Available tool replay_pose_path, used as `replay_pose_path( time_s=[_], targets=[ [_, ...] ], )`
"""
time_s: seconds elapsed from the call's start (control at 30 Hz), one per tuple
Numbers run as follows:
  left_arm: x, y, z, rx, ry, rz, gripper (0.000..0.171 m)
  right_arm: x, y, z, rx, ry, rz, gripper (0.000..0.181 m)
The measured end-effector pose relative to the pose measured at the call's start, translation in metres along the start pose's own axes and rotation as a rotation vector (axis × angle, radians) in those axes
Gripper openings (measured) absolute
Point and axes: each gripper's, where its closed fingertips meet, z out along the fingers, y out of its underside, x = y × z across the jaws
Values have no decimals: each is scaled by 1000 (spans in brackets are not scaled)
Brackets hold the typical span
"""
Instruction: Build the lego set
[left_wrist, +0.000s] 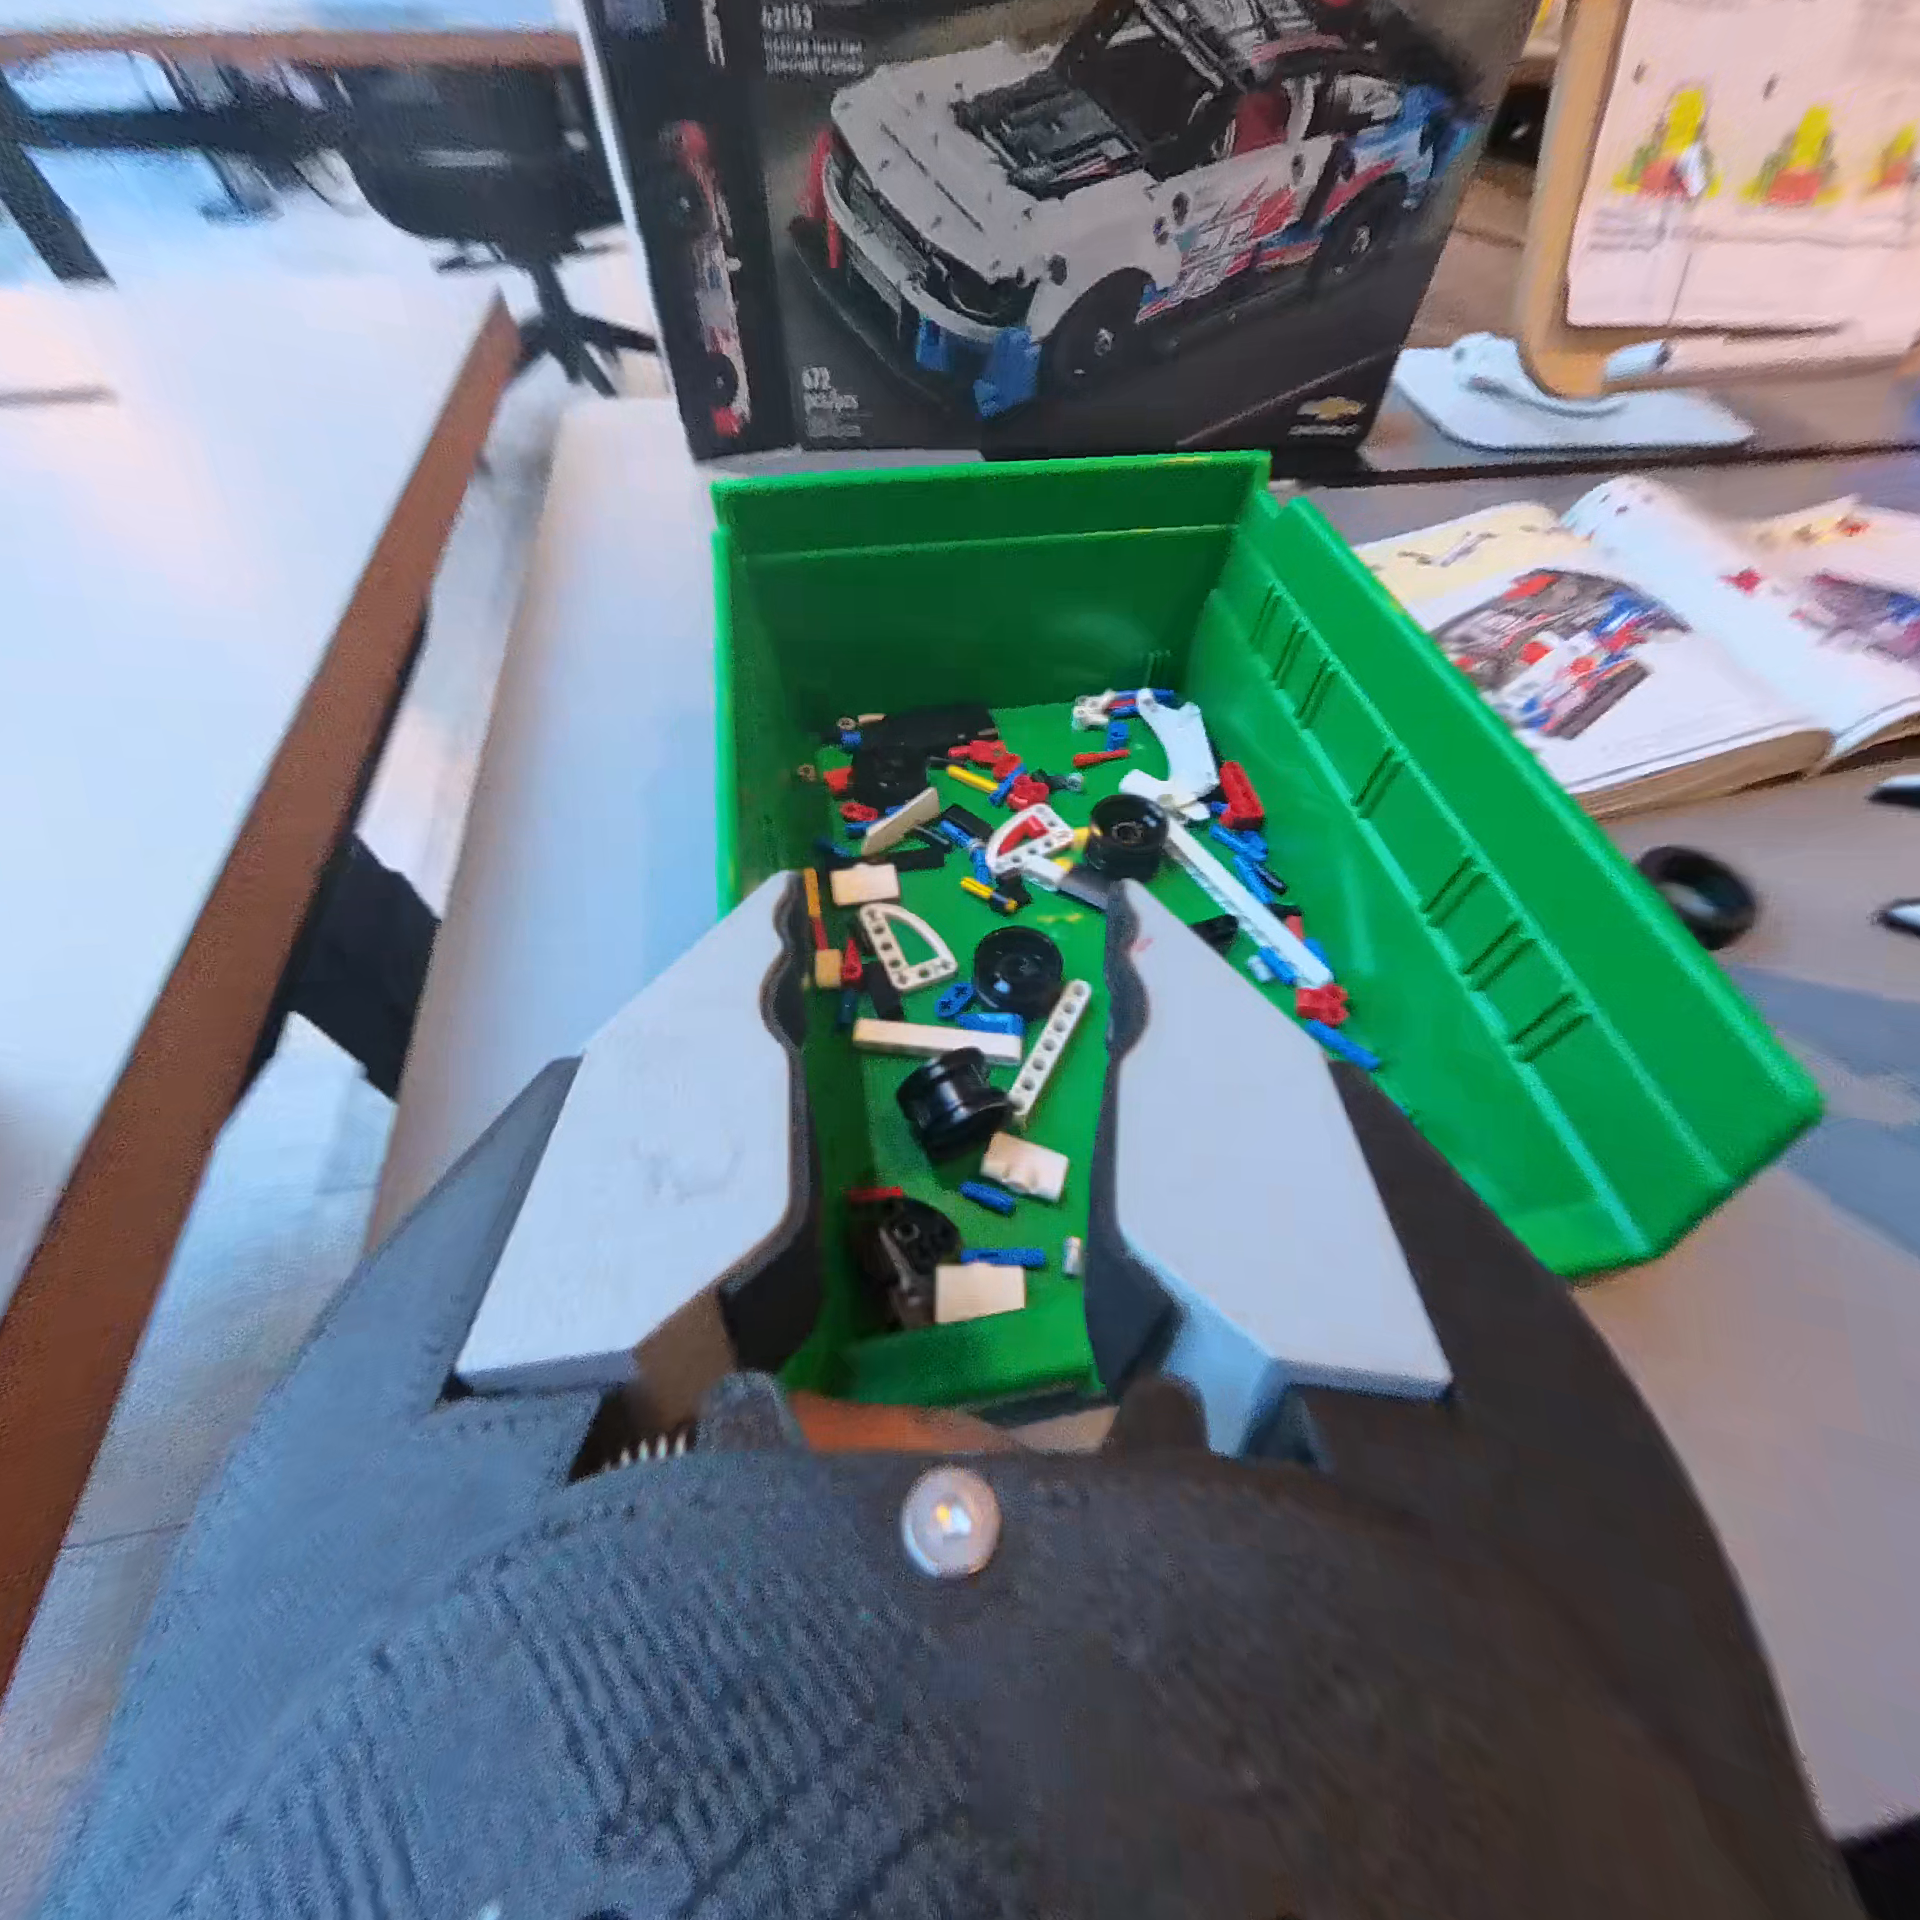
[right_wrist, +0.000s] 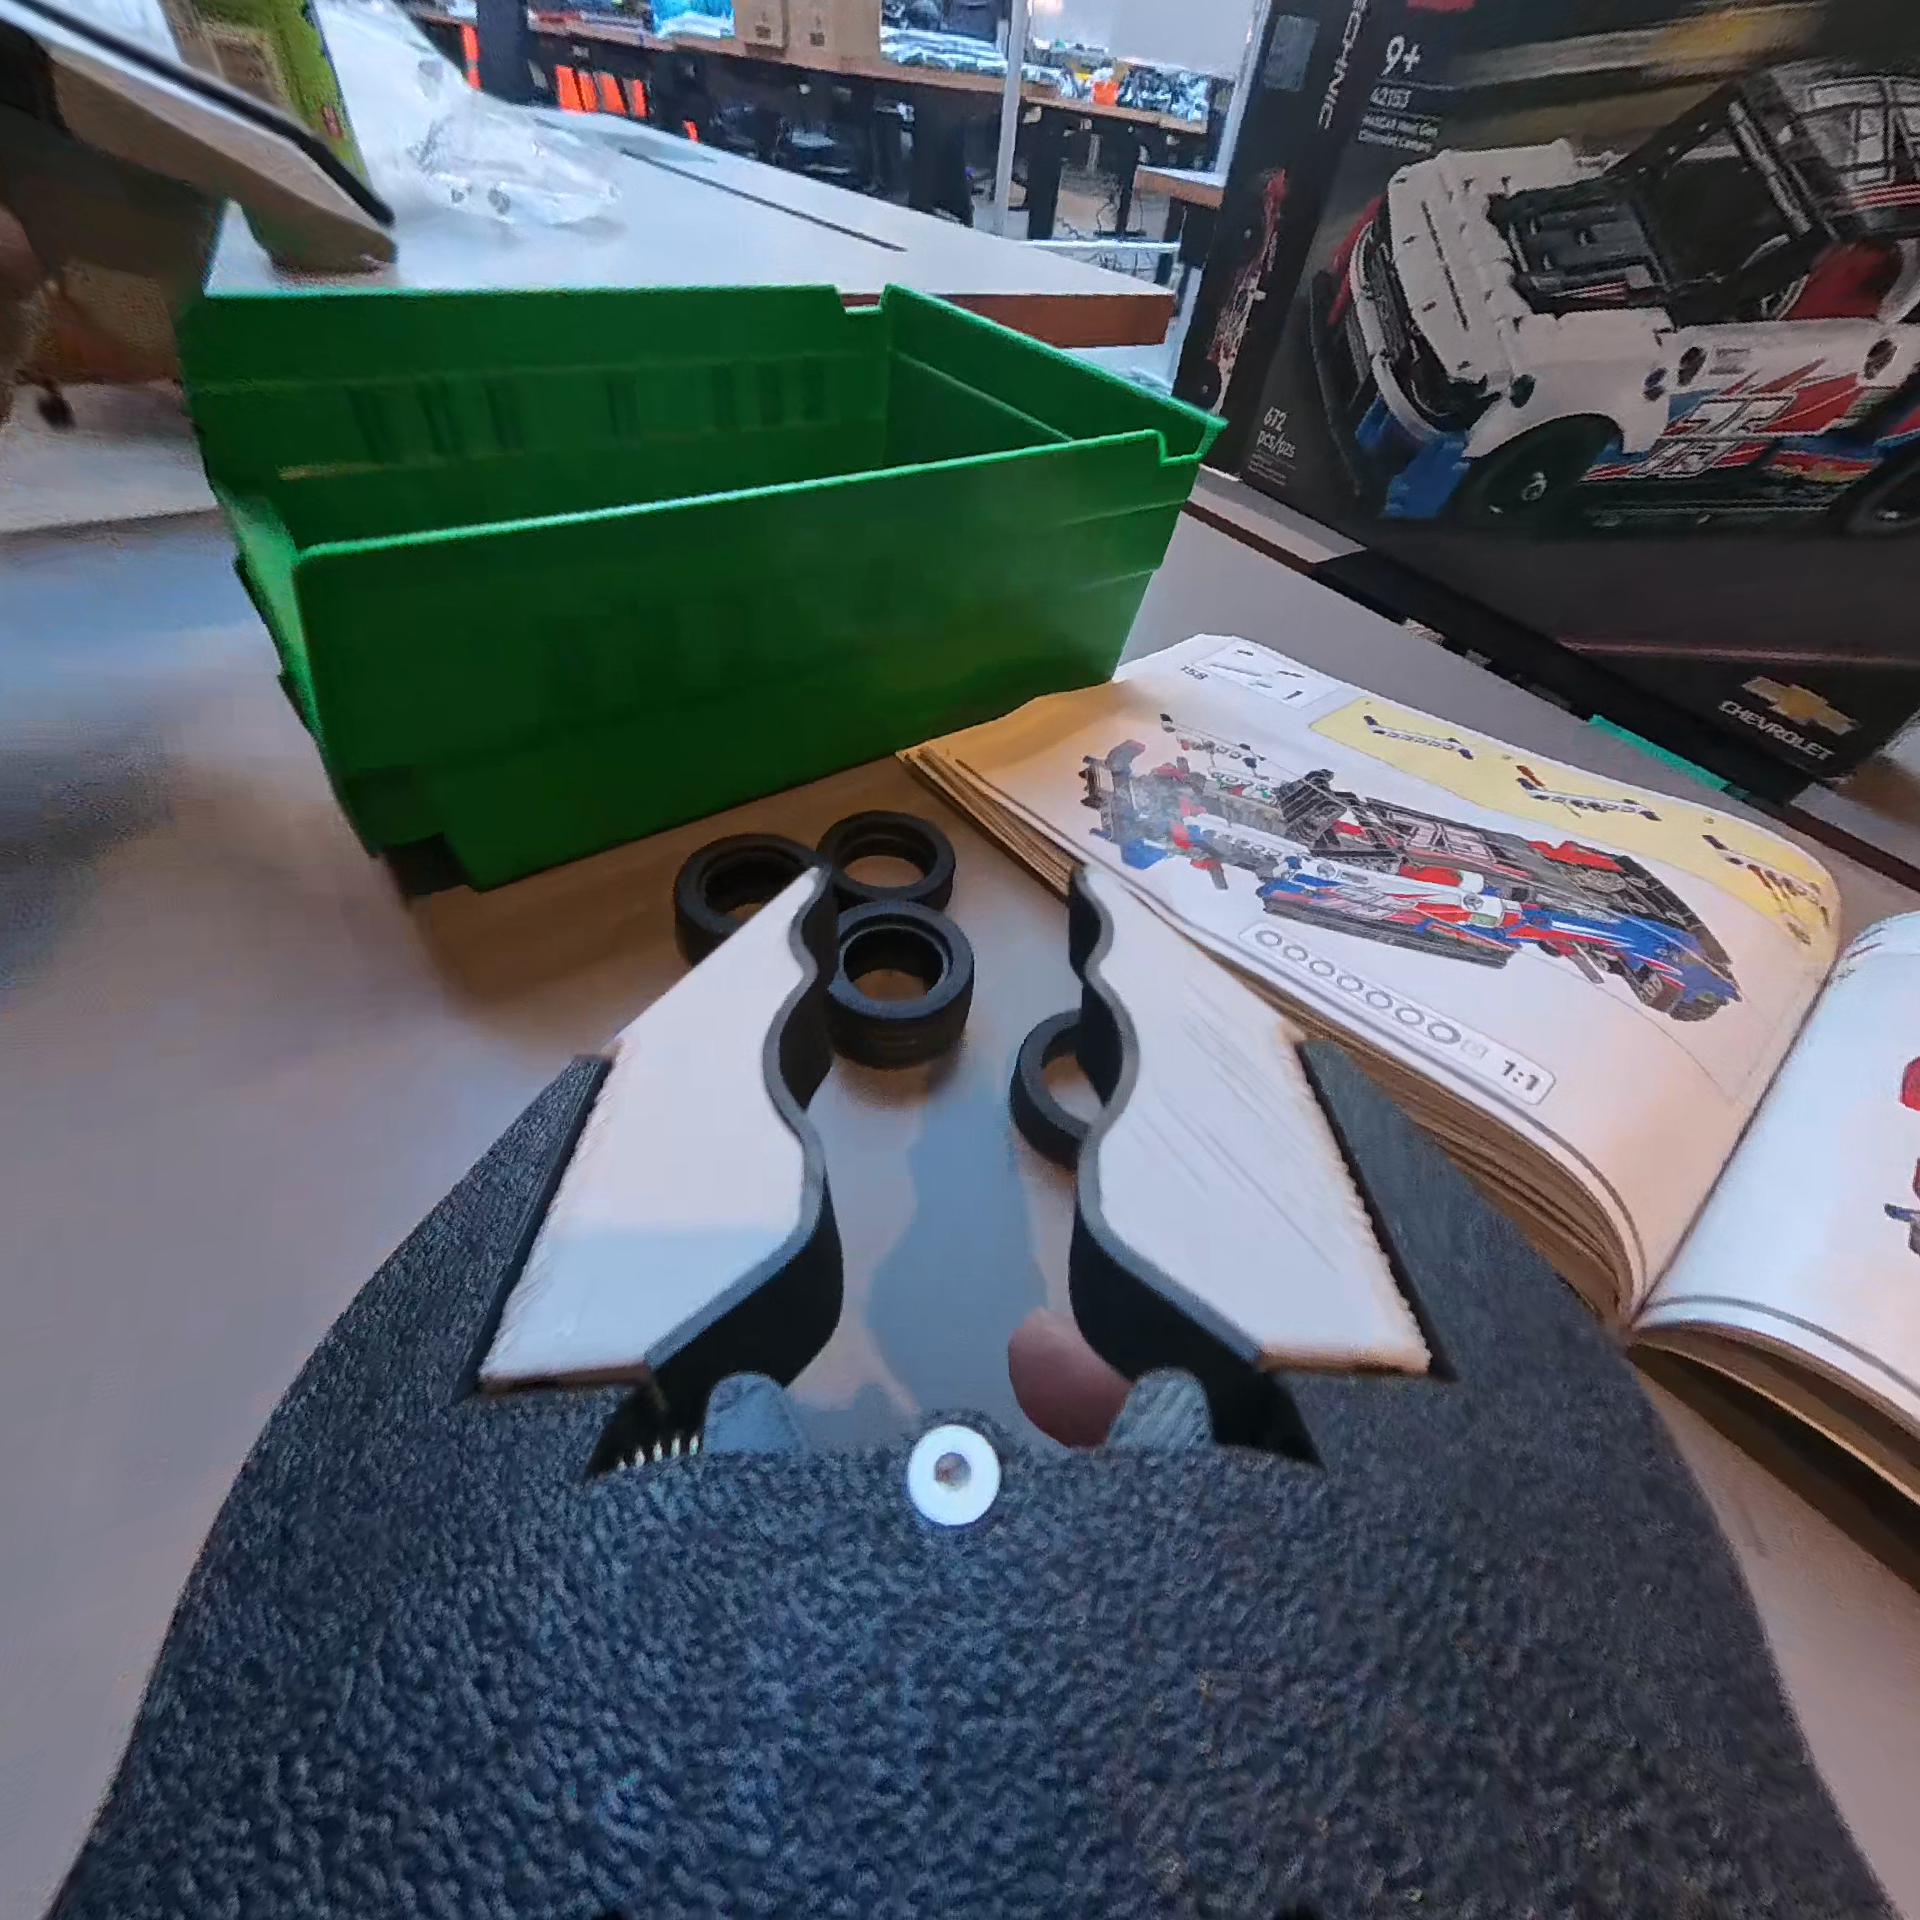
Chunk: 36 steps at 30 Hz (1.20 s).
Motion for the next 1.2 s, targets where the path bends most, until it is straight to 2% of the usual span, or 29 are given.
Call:
replay_pose_path(
  time_s=[0.1,0.2,0.43,0.53,0.67,0.77,0.87,1.0,1.1,1.2],
  targets=[
    [5,0,-2,-22,96,-96,54,4,-5,7,20,-9,23,44],
    [1,6,-4,-52,59,-75,54,6,-7,14,26,-15,20,44],
    [39,9,-18,36,124,-98,48,12,-13,18,60,3,37,45],
    [55,10,-15,15,176,-89,49,15,-14,17,71,32,31,49],
    [59,-4,-15,42,183,-56,50,17,-11,20,45,73,4,62],
    [66,-6,-16,65,264,-121,50,15,-10,22,33,80,-25,62],
    [55,5,-12,21,248,-89,53,13,-9,25,20,70,-33,62],
    [26,-3,-13,50,192,-130,51,14,-11,29,27,44,-6,60],
    [26,-8,-13,66,226,-172,51,16,-11,30,32,30,24,59],
    [30,-3,-9,41,214,-134,51,17,-13,28,51,27,38,57]
  ],
)
